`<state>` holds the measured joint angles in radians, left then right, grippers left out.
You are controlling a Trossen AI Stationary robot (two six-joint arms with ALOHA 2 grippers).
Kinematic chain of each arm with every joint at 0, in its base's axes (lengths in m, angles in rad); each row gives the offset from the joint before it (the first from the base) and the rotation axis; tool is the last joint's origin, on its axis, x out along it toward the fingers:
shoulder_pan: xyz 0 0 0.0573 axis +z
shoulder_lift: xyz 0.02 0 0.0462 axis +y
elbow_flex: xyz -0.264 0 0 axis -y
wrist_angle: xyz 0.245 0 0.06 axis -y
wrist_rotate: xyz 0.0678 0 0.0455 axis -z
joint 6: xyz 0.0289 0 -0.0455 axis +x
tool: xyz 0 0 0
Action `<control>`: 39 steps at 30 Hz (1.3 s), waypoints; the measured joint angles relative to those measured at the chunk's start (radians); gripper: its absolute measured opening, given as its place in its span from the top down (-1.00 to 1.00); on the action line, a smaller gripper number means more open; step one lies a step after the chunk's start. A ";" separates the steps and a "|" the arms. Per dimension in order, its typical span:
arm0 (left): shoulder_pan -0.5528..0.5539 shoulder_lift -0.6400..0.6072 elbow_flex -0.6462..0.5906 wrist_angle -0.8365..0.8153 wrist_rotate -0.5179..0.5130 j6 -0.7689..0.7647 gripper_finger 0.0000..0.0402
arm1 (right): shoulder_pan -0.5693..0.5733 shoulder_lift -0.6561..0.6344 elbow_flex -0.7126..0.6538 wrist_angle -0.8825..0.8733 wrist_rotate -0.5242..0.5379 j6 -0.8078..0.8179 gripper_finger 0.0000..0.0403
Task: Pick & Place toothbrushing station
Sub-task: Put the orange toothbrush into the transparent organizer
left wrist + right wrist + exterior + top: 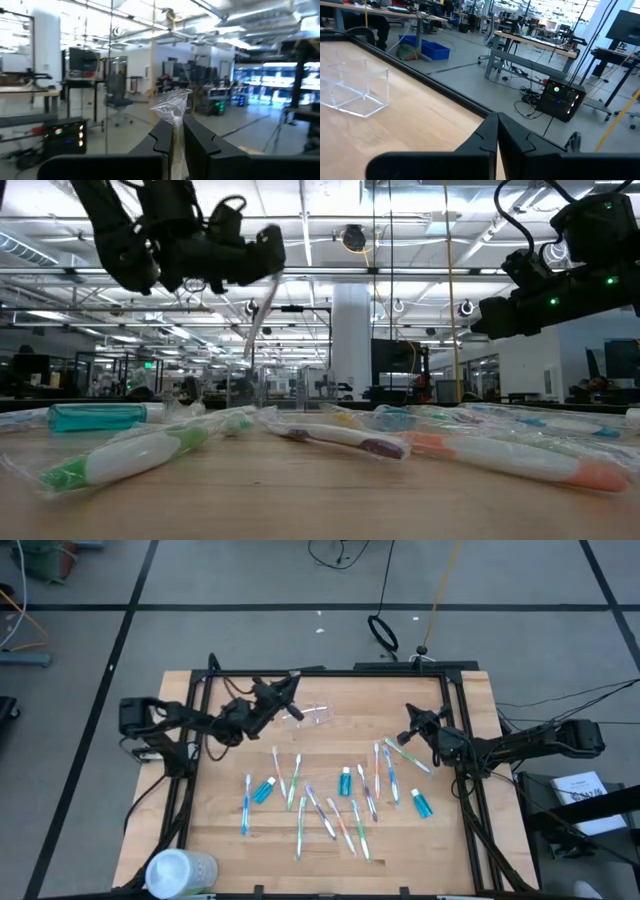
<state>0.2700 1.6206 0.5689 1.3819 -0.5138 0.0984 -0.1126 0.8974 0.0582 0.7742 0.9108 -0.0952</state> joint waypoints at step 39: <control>-0.114 0.090 -0.001 -0.099 -0.596 0.214 -0.03 | -0.038 0.000 0.000 -0.008 0.000 -0.022 0.99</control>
<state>0.1556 1.7109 0.5678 1.2831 -1.1101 0.3119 -0.1507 0.8972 0.0578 0.7662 0.9108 -0.1169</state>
